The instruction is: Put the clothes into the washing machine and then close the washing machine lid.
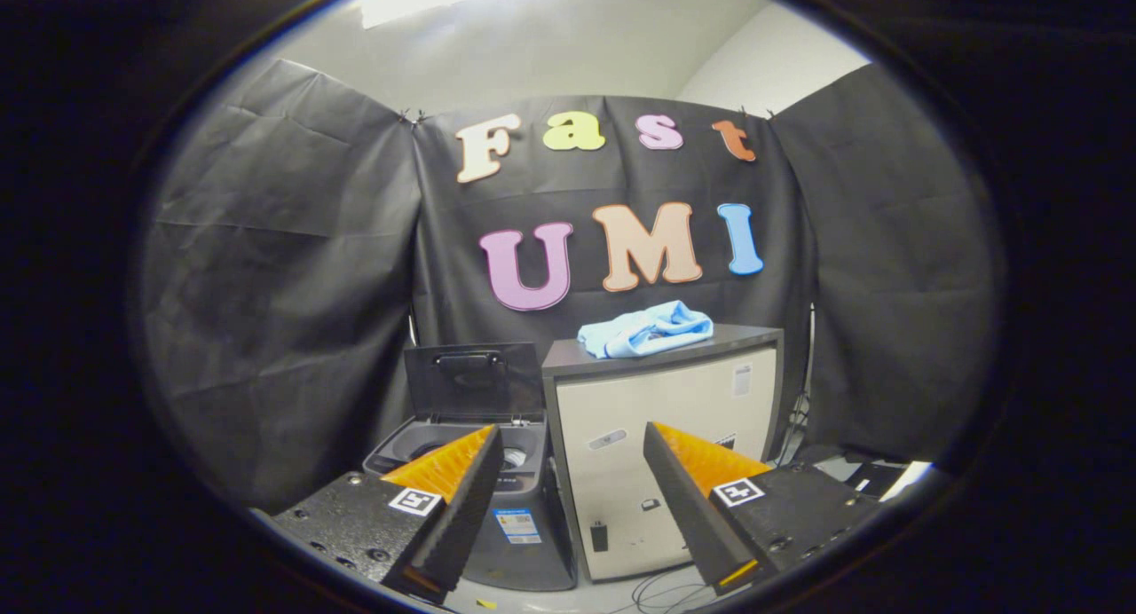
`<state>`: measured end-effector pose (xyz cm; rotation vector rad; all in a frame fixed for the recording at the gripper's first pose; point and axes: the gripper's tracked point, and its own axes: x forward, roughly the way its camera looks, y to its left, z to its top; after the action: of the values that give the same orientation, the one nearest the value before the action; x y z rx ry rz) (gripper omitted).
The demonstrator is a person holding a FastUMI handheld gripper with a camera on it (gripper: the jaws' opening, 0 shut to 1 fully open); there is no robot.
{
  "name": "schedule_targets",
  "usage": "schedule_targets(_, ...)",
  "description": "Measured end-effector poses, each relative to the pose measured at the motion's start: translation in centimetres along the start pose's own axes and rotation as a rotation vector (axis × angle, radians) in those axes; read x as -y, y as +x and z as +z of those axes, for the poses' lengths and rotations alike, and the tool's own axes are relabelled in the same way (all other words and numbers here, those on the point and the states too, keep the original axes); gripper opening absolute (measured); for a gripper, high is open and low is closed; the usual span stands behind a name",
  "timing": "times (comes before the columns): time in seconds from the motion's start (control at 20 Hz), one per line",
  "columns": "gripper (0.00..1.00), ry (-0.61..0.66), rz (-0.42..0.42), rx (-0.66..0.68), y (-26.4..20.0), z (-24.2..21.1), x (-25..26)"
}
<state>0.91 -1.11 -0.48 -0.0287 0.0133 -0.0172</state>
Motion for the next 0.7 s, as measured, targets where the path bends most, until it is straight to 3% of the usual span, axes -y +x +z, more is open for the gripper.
schedule_targets(0.5, 0.95, 0.065, 0.011, -0.045, 3.4, 0.9, 1.1)
schedule_targets(0.7, 0.96, 0.007, 0.002, -0.046, 6.2, 3.2, 2.7)
